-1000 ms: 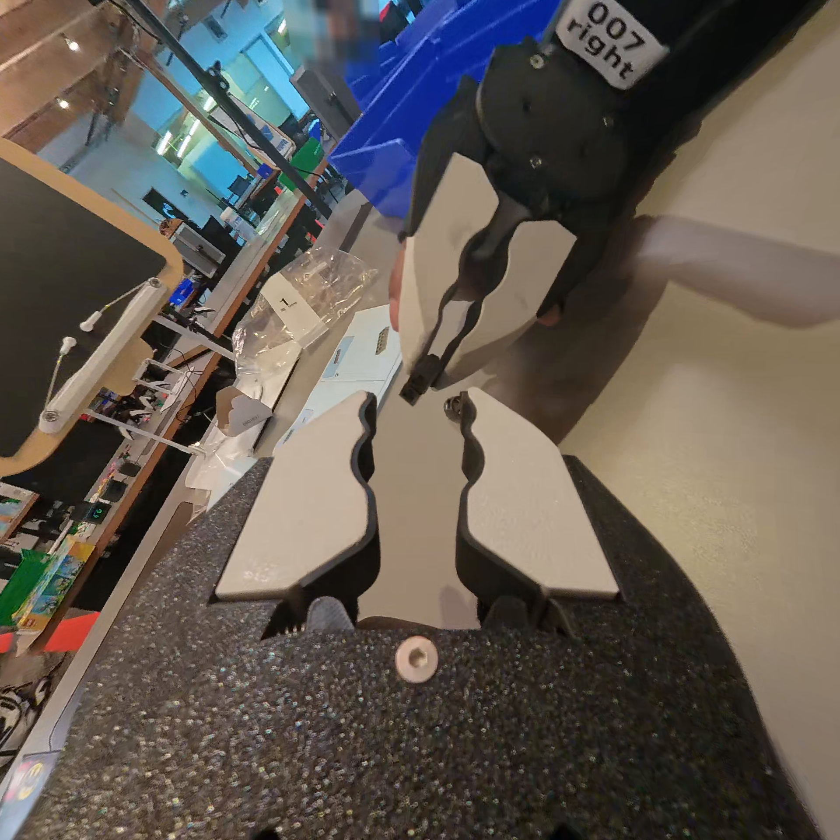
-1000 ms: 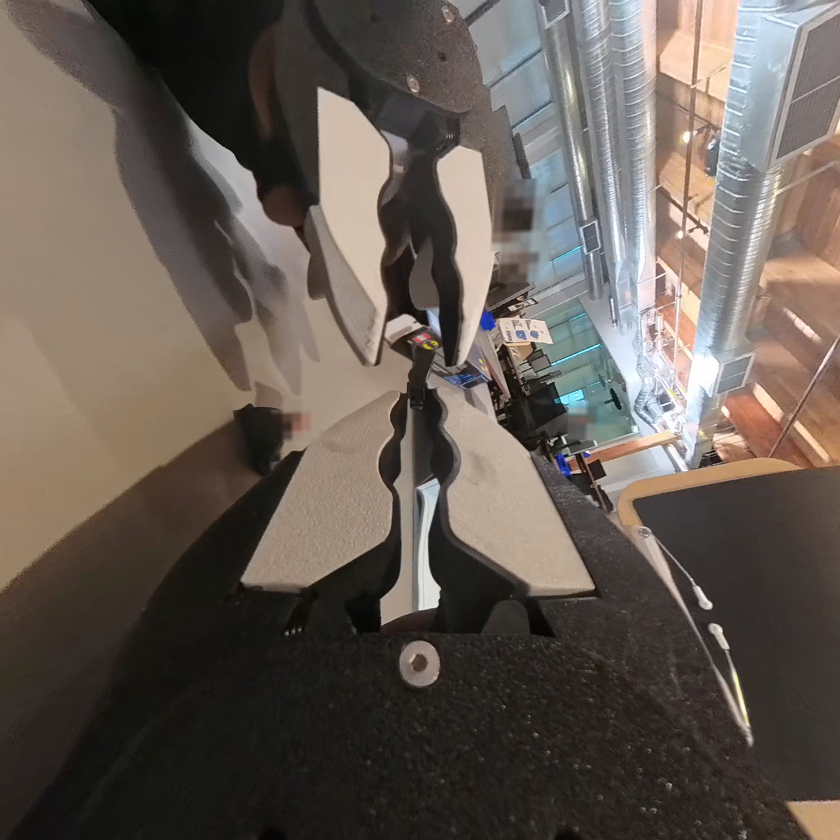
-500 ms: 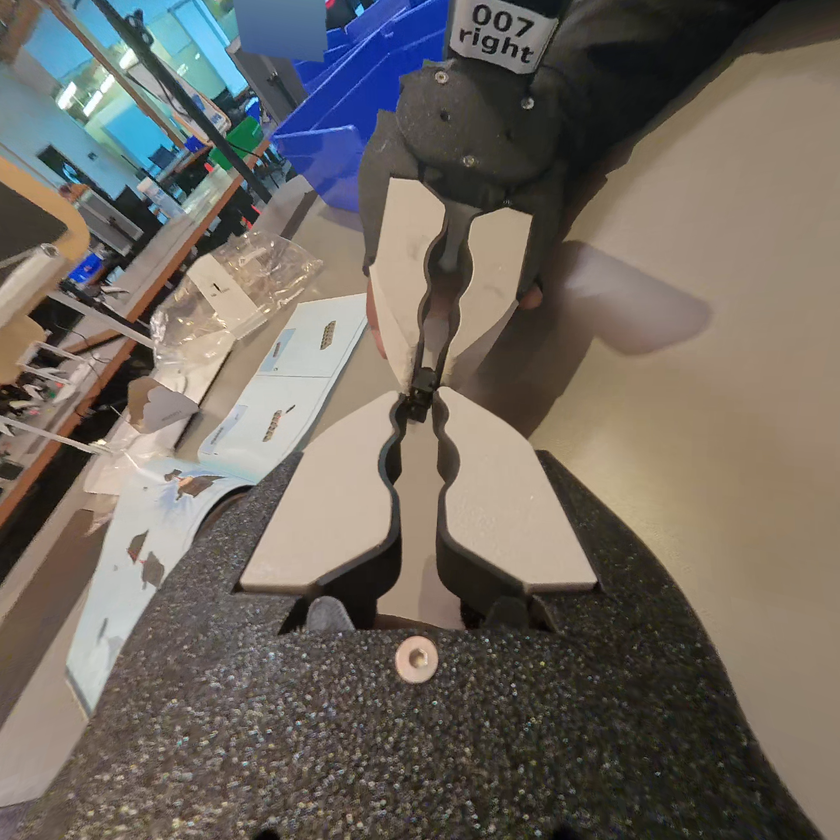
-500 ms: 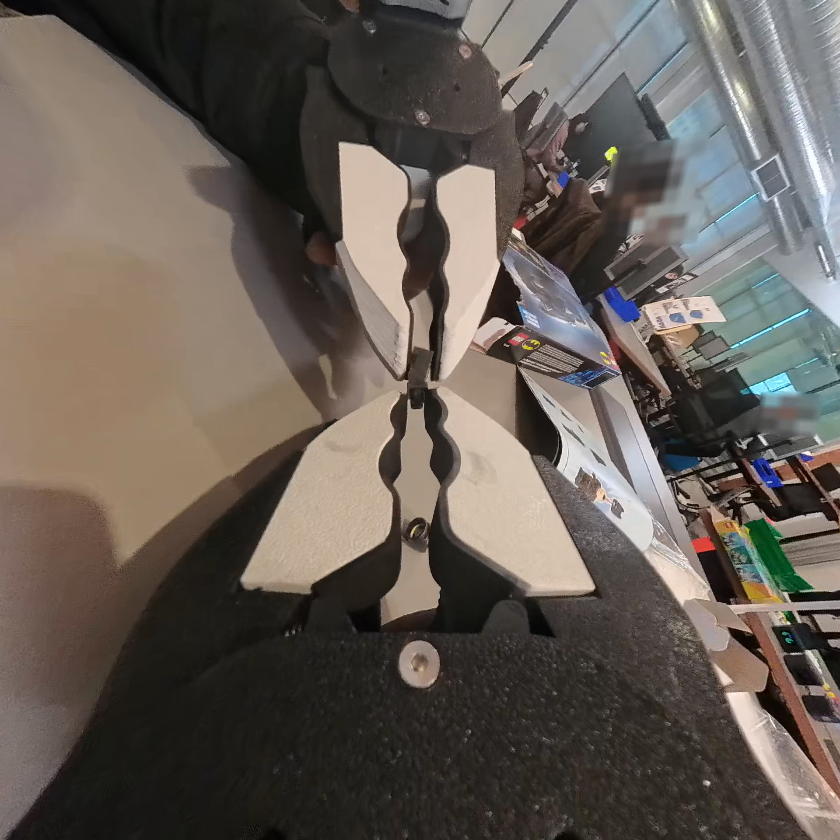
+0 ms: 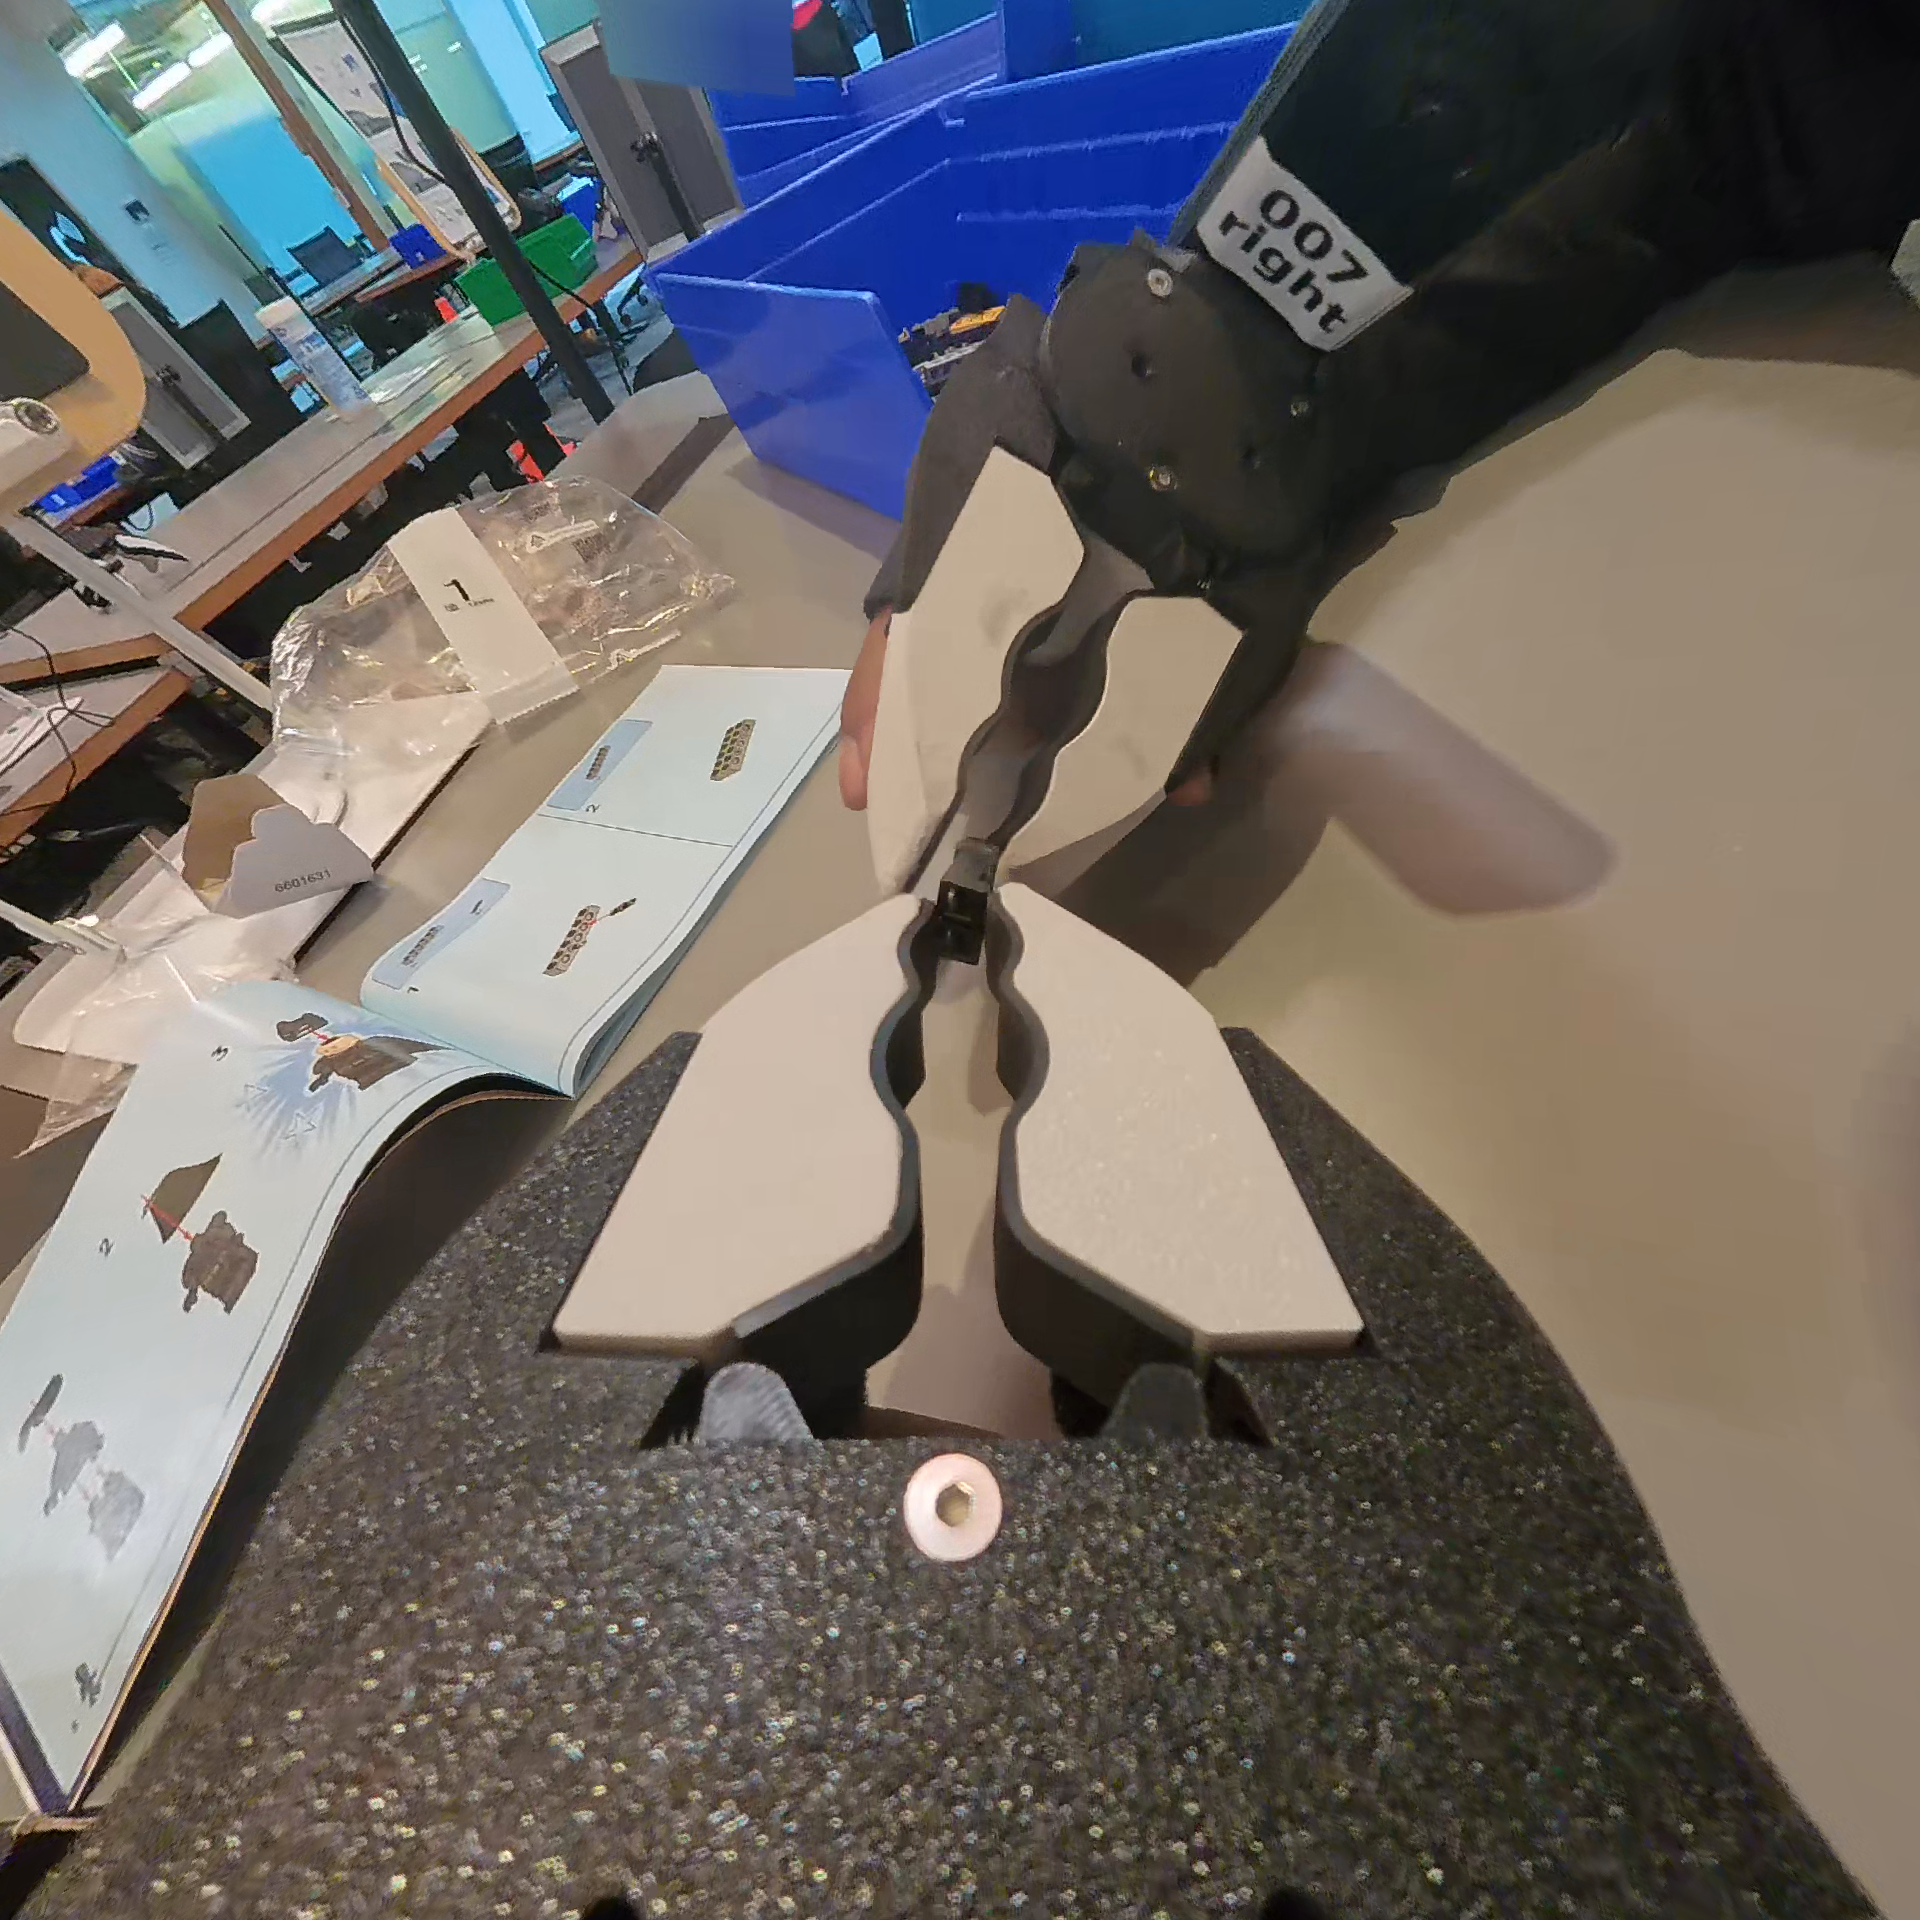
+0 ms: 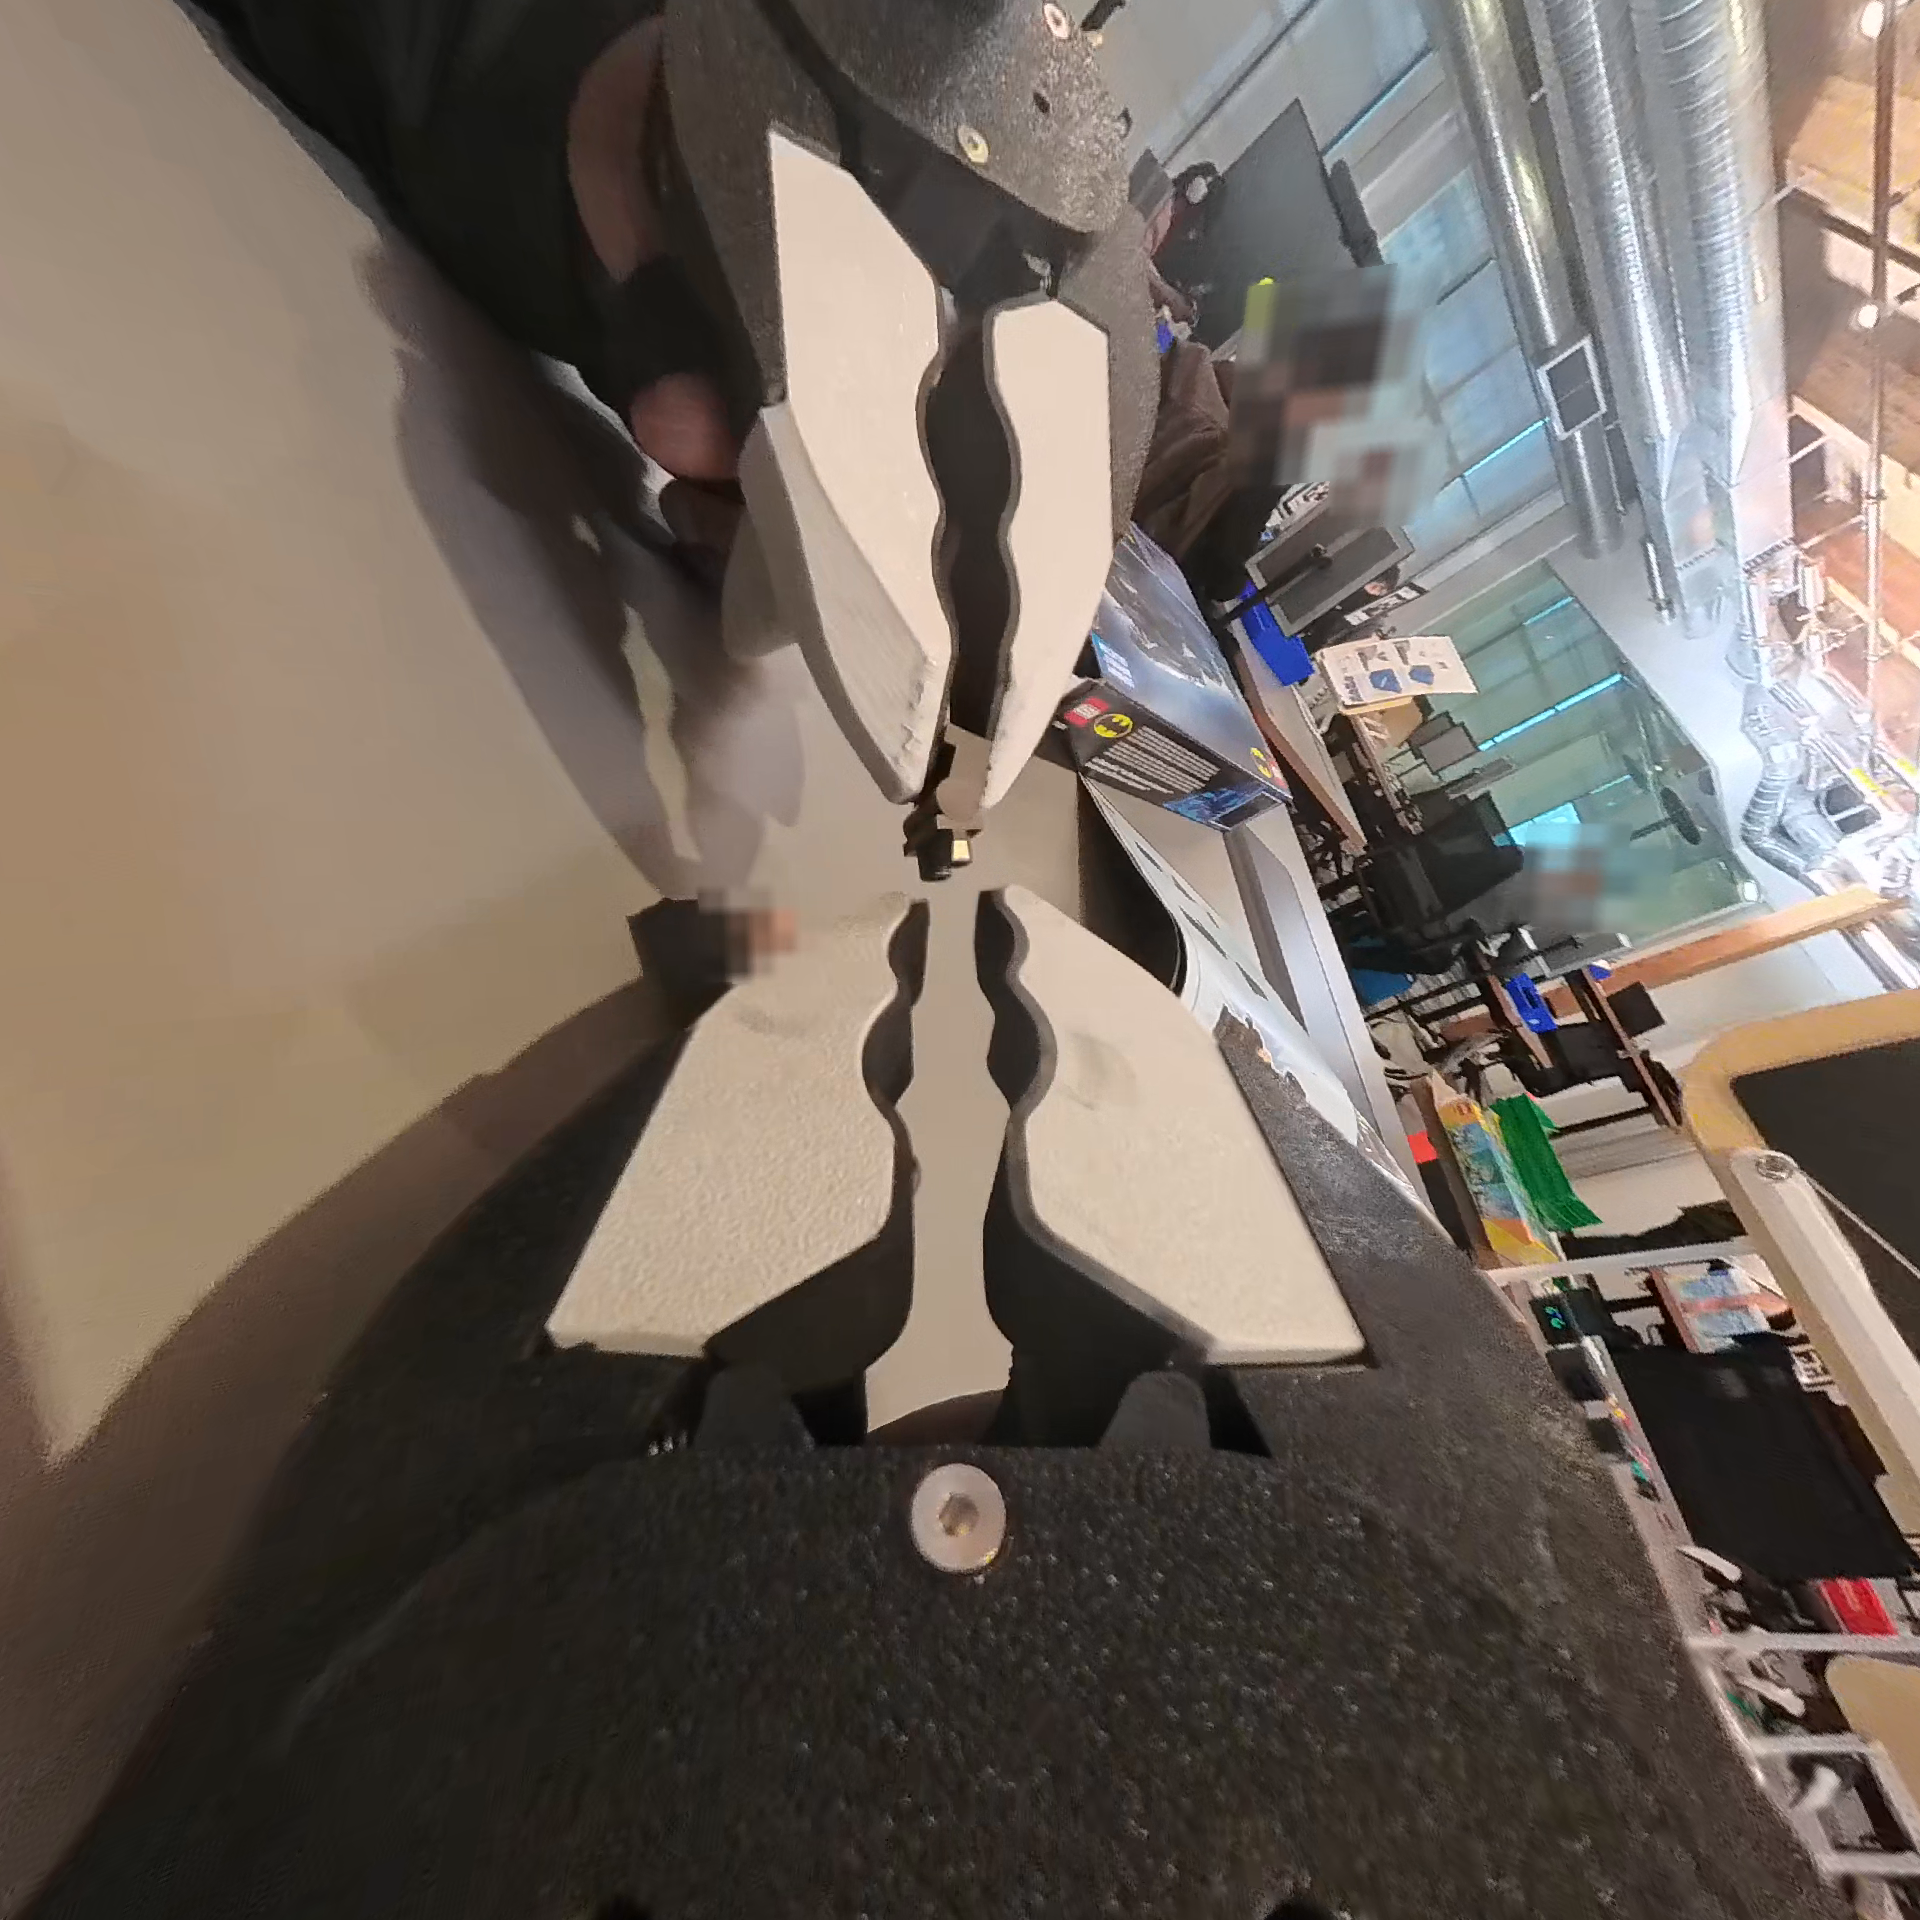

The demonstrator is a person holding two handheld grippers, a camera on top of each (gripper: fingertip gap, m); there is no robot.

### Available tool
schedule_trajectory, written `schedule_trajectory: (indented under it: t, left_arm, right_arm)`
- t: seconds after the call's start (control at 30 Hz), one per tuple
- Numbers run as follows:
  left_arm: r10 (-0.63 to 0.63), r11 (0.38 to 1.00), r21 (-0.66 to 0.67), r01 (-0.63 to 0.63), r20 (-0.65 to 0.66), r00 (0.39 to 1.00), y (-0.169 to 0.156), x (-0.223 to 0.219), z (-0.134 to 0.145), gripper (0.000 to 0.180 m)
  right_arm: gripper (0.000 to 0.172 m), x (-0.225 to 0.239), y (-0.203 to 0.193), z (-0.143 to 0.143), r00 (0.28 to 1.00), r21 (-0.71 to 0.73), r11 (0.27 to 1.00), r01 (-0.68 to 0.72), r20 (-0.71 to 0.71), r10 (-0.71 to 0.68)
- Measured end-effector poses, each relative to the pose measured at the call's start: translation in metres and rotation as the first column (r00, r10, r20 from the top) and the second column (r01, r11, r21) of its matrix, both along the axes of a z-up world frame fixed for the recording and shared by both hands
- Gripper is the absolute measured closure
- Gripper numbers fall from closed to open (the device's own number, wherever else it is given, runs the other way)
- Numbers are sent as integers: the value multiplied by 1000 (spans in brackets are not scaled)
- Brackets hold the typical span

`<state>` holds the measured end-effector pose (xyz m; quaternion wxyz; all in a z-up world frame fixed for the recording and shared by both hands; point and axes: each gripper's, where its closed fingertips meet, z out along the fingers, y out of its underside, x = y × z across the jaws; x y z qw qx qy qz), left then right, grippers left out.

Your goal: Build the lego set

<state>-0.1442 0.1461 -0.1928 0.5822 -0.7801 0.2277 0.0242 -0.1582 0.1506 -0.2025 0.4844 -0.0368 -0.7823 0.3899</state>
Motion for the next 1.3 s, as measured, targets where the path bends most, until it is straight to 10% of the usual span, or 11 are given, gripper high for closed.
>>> schedule_trajectory:
  t: [0.3,0.5,0.83,1.3]
  left_arm:
    - [68,996,61,-68,-3,998,1,-13,11,172]
    - [118,993,-11,-119,228,967,6,-21,12,172]
    - [90,991,-127,40,860,502,6,-21,19,172]
    - [135,972,-197,129,915,381,10,-8,11,172]
  right_arm:
    - [163,-6,11,2,997,10,998,62,-51,-61]
    - [162,-9,18,0,986,76,992,104,-135,-93]
    - [148,-10,17,13,970,51,991,120,-217,-107]
    - [145,-6,6,17,970,29,996,81,-232,-72]
